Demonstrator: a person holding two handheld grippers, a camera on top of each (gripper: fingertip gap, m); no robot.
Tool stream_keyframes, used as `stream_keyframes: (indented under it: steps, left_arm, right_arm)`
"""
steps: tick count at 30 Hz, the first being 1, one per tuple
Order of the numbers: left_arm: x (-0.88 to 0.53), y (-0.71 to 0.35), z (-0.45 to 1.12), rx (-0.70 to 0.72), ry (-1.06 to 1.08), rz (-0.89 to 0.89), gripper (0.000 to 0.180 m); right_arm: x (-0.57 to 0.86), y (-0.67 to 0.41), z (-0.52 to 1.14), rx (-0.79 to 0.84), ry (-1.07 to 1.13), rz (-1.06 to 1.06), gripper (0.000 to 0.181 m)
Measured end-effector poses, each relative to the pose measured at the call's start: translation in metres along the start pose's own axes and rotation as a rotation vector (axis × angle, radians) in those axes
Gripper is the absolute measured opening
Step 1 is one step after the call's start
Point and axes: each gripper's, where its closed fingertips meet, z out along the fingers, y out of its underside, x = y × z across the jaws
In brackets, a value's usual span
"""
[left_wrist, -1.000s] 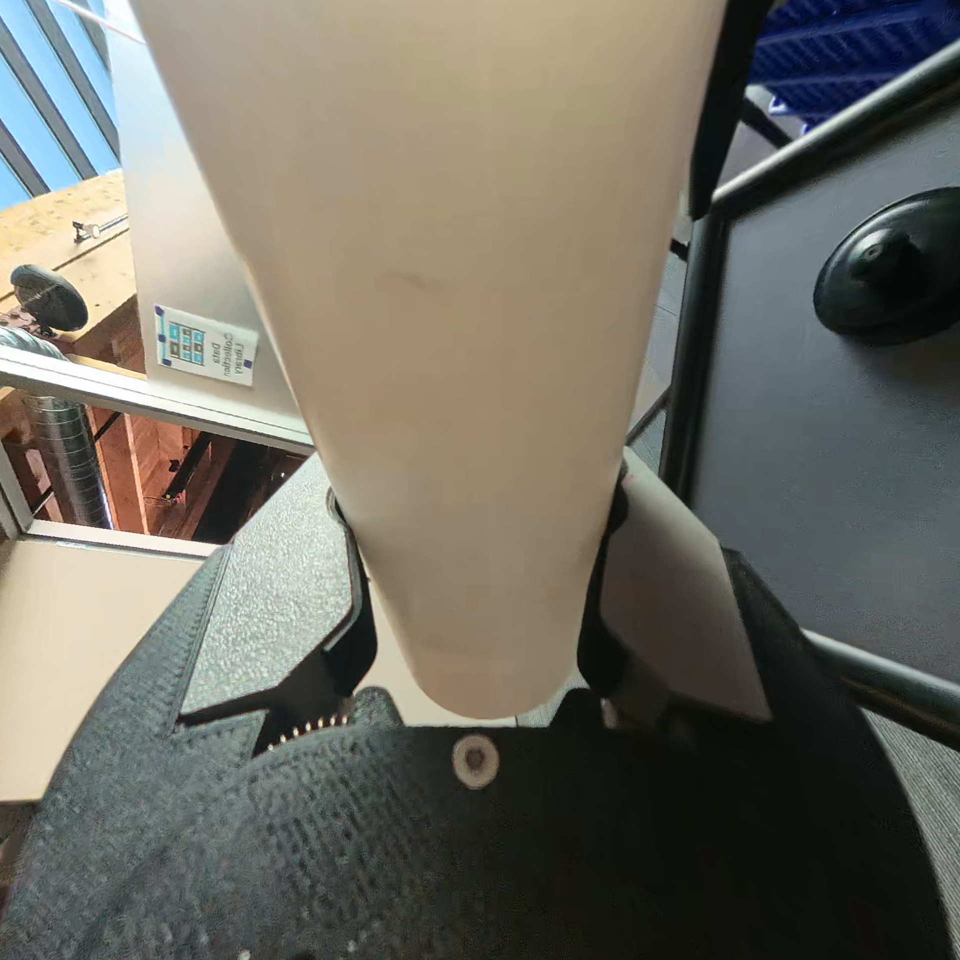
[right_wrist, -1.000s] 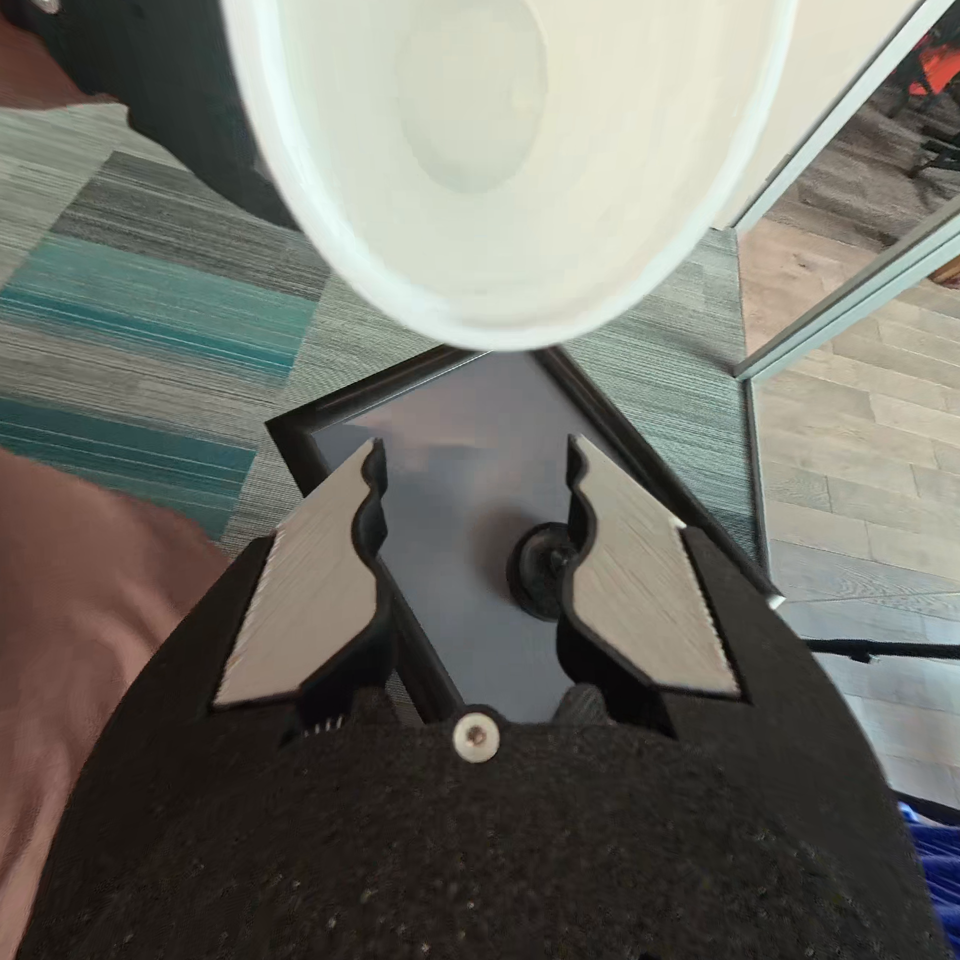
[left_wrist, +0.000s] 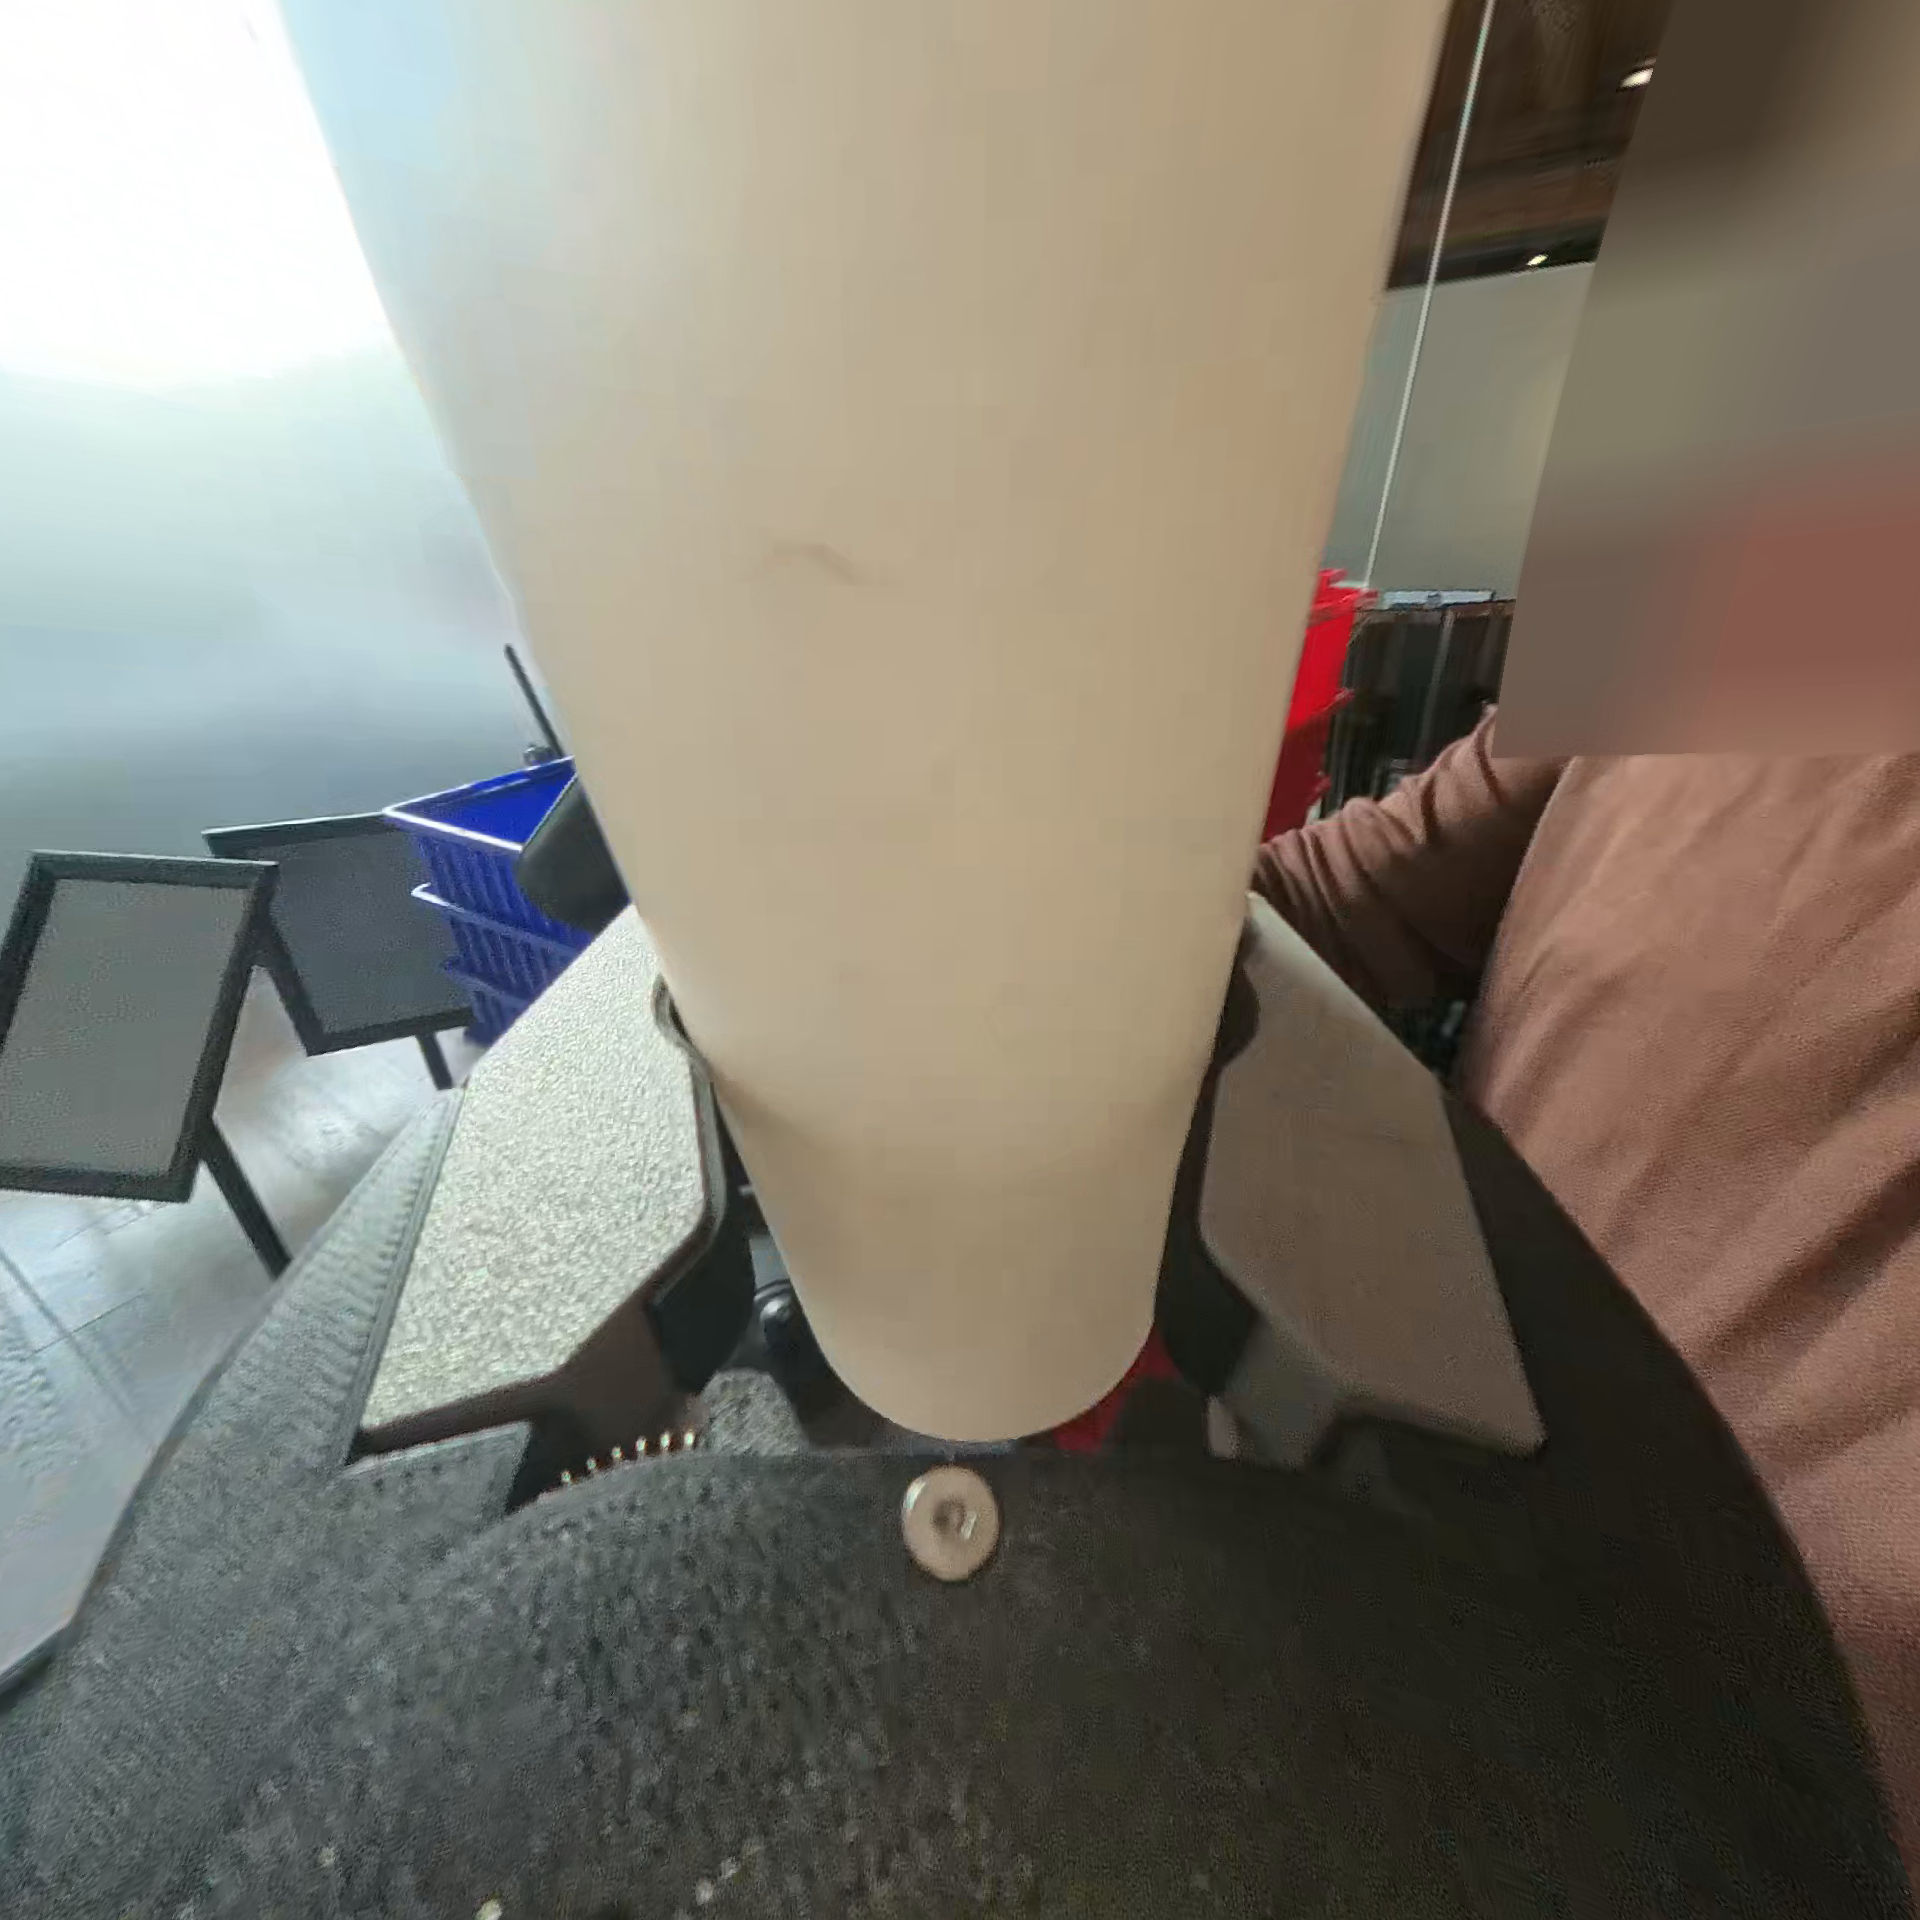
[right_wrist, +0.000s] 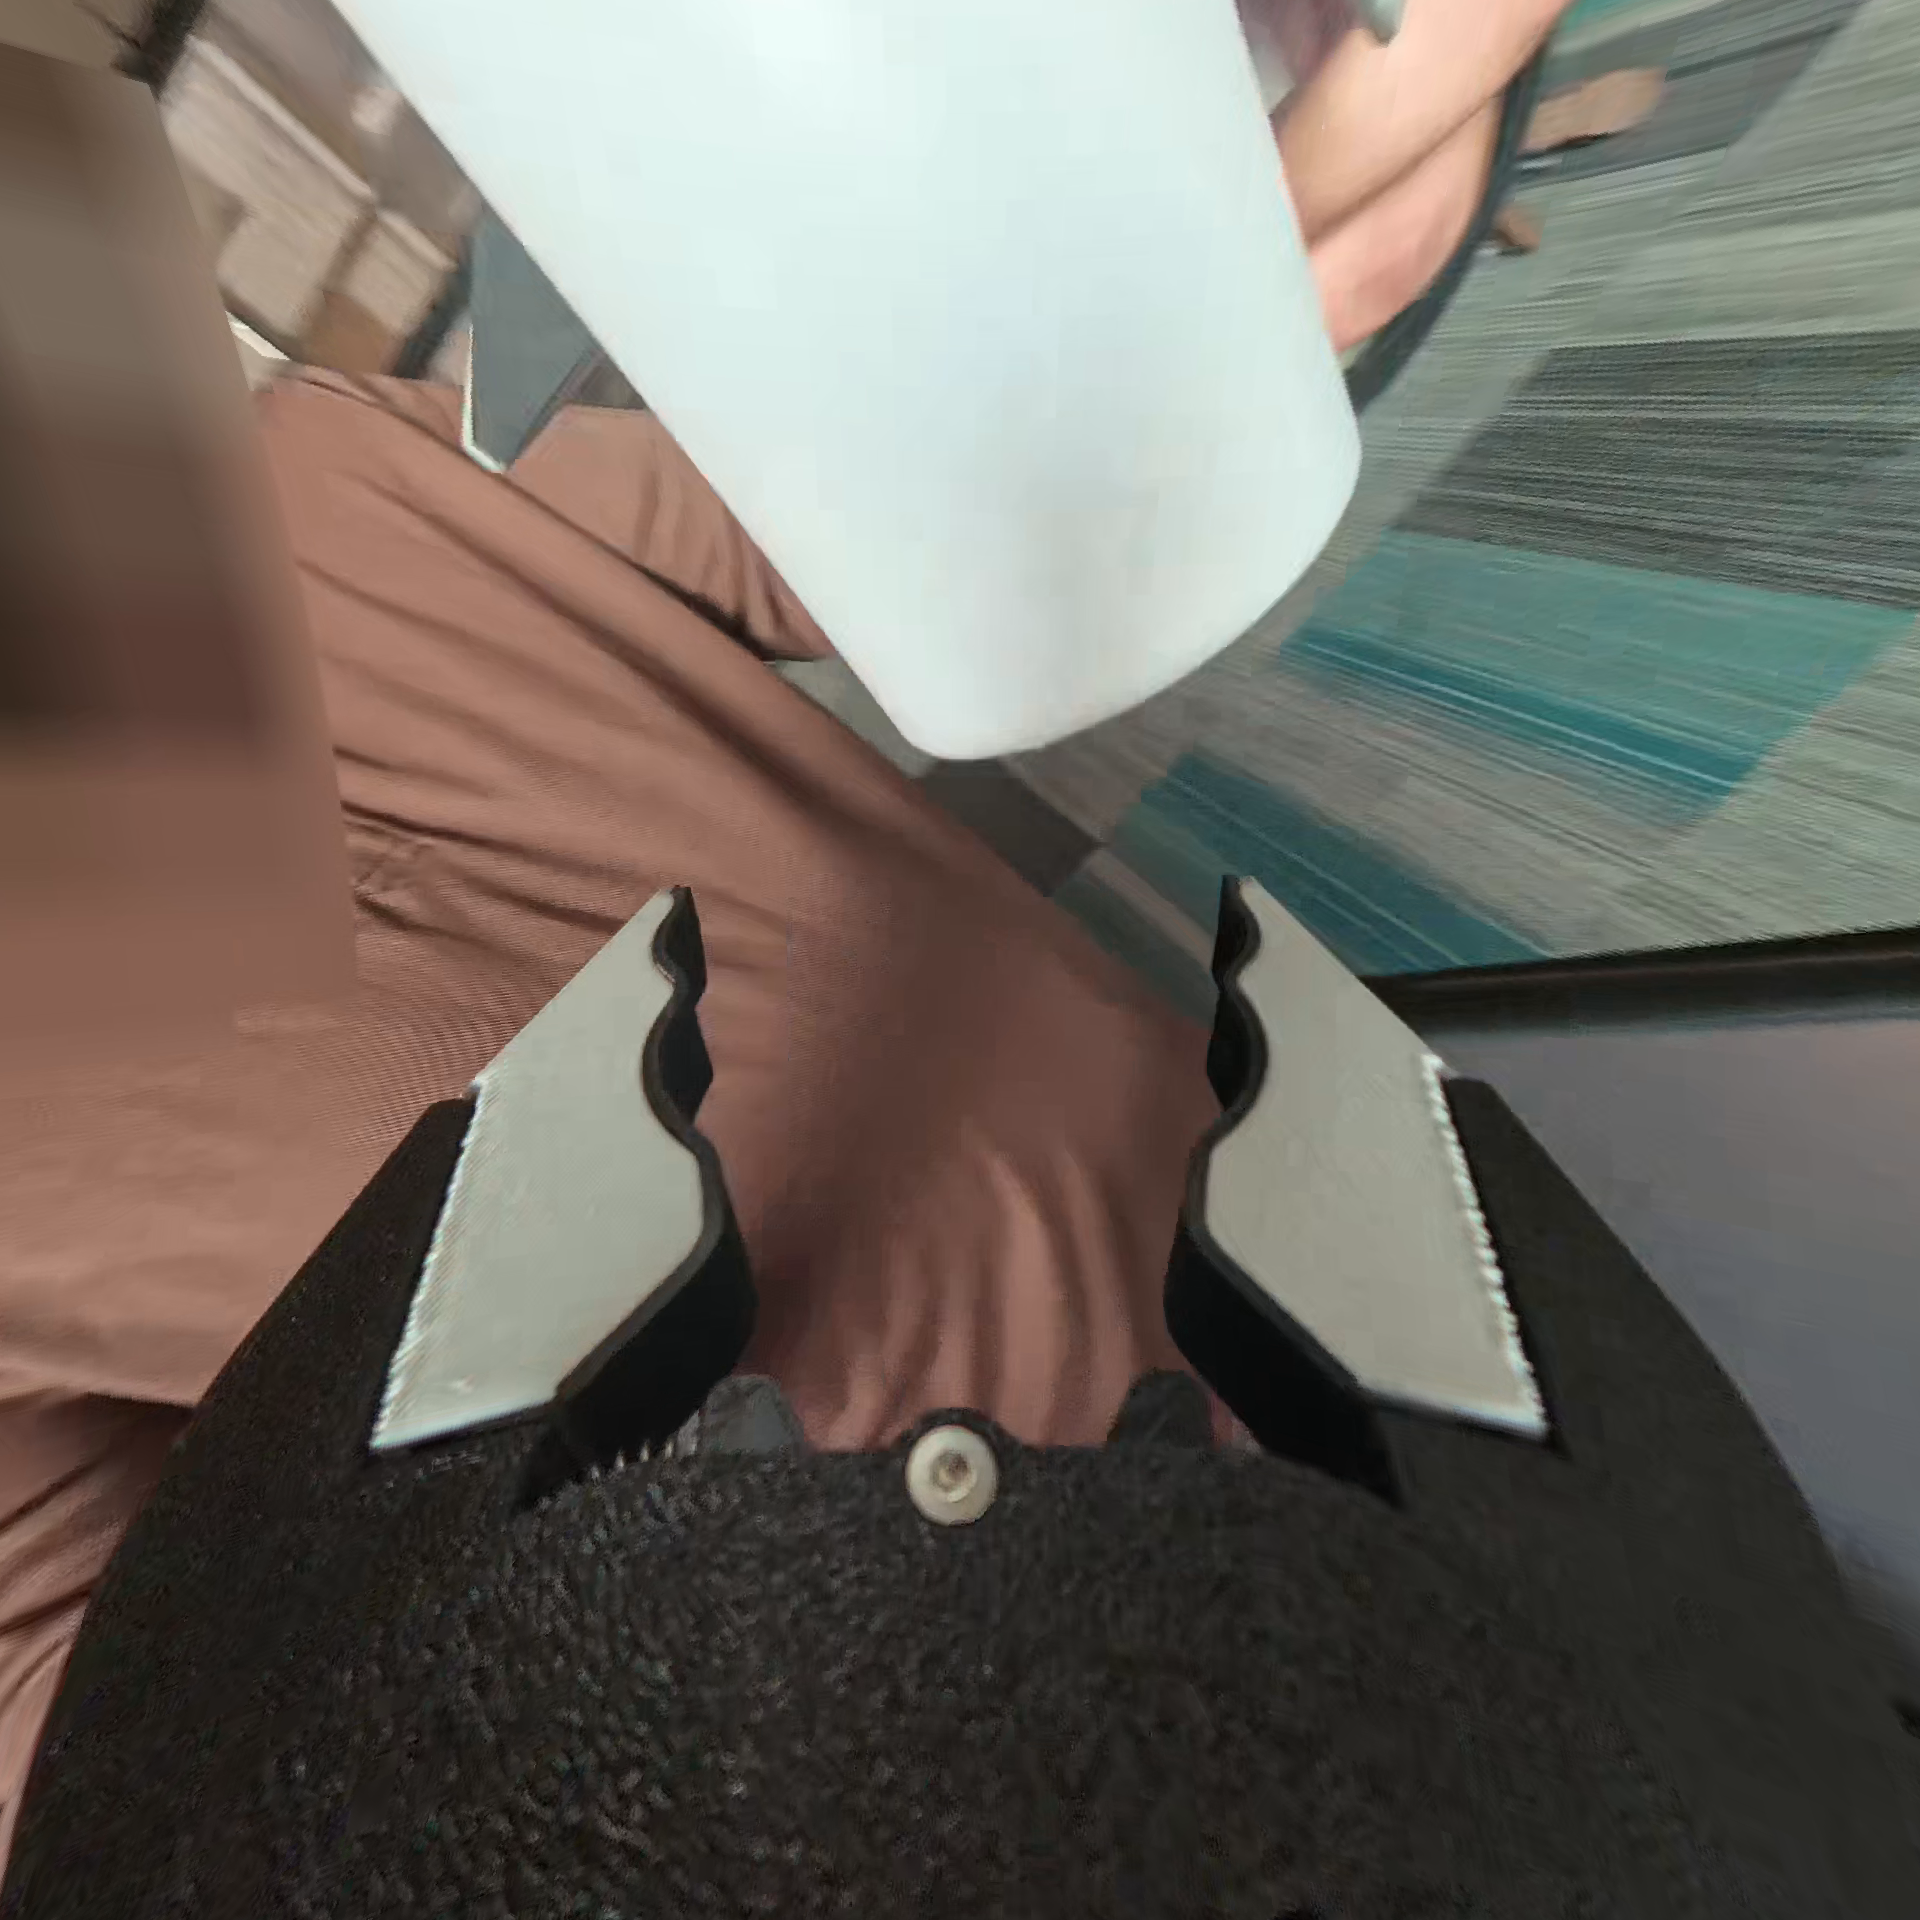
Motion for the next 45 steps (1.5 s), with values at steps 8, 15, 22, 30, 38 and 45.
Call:
stream_keyframes:
  steps: [8,15,22,30,38,45]
  left_arm:
    - [-0.004,-0.055,0.012,0.132,0.030,0.092,0.101]
    - [-0.074,-0.031,0.003,0.025,-0.477,0.123,0.100]
    - [-0.092,0.004,-0.010,-0.163,-0.723,0.016,0.100]
    - [-0.110,0.037,-0.037,-0.477,-0.926,0.233,0.101]
    - [-0.102,0.056,-0.029,-0.612,-0.979,0.396,0.100]
    - [-0.095,0.078,-0.015,-0.661,-0.986,0.359,0.101]
  right_arm:
    - [-0.060,-0.028,0.020,0.315,-0.795,0.081,0.093]
    - [-0.041,-0.055,0.051,0.650,-0.653,0.067,0.098]
    - [0.112,-0.021,0.004,0.432,0.935,-0.101,0.114]
    - [0.067,-0.040,-0.095,0.111,1.451,-0.342,0.105]
    - [-0.002,-0.109,-0.090,0.400,1.013,-0.343,0.110]
    - [0.001,-0.126,-0.077,0.610,0.670,-0.332,0.095]
